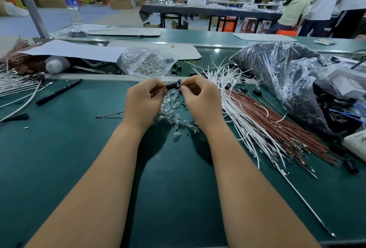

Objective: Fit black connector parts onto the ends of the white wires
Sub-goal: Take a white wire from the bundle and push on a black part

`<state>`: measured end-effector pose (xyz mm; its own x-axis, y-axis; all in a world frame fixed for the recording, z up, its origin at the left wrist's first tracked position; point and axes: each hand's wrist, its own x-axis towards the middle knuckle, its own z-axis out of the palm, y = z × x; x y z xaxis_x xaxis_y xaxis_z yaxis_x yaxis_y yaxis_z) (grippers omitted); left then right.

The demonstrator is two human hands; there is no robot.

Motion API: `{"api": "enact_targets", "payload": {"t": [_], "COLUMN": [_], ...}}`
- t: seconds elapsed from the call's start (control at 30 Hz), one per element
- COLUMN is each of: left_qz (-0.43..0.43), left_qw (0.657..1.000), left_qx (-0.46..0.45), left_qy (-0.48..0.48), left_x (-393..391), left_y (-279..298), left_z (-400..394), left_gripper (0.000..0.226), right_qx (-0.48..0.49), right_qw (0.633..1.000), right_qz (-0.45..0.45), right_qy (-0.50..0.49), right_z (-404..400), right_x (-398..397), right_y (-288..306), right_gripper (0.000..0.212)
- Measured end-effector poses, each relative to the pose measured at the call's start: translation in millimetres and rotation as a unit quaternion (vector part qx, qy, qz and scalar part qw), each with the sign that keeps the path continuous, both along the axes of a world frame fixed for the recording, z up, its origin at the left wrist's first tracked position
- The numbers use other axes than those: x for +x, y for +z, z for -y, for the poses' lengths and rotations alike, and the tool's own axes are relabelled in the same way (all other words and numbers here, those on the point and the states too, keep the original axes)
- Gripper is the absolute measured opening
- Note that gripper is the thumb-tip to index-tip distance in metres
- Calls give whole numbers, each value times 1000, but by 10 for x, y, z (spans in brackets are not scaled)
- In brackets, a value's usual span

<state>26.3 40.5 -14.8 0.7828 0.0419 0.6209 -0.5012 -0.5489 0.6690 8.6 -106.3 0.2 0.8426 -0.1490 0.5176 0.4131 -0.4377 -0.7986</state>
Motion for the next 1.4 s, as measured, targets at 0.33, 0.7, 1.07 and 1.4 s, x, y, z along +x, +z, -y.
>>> {"api": "enact_targets", "payload": {"t": [0.33,0.7,1.07,1.4], "left_qz": [42,72,28,9], "left_qw": [995,995,999,1000], "left_qx": [91,68,1,9], "left_qy": [0,-3,-18,-10], "left_x": [-11,-38,-43,-41], "left_y": [13,42,38,70], "left_z": [27,21,76,72], "left_gripper": [8,4,3,5], "right_qx": [37,40,-75,-20], "right_qw": [999,999,995,998], "right_qz": [29,5,40,43], "right_qy": [-3,-13,-54,-32], "right_z": [-21,-21,-83,-82], "right_x": [-1,14,11,8], "right_y": [-3,8,-43,-52], "right_gripper": [13,6,13,8]}}
